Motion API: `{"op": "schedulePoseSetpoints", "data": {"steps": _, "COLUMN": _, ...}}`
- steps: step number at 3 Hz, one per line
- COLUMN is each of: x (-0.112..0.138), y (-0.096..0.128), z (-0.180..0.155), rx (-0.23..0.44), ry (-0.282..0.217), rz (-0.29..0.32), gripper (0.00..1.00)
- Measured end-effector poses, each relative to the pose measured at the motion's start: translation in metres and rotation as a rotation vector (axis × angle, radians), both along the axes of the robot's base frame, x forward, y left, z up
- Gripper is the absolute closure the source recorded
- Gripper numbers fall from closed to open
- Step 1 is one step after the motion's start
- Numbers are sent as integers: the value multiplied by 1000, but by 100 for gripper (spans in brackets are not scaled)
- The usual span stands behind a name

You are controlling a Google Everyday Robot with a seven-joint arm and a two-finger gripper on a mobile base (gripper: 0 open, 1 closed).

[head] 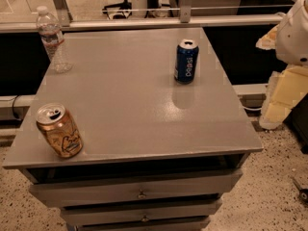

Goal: Move pepsi can near water bottle

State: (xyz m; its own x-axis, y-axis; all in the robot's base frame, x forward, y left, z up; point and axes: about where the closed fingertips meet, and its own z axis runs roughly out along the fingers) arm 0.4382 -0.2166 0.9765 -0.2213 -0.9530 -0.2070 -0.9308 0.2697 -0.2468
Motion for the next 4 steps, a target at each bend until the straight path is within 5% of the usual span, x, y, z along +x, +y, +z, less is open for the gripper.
{"op": "schedulePoseSetpoints", "data": {"steps": 2, "x": 18, "y": -1, "z": -10, "rx": 63, "ry": -4, "rz": -10, "gripper": 0}}
{"op": "schedulePoseSetpoints", "data": {"steps": 4, "x": 110, "y": 13, "z": -51, "rx": 372, "ry": -48, "rz": -43, "gripper": 0}}
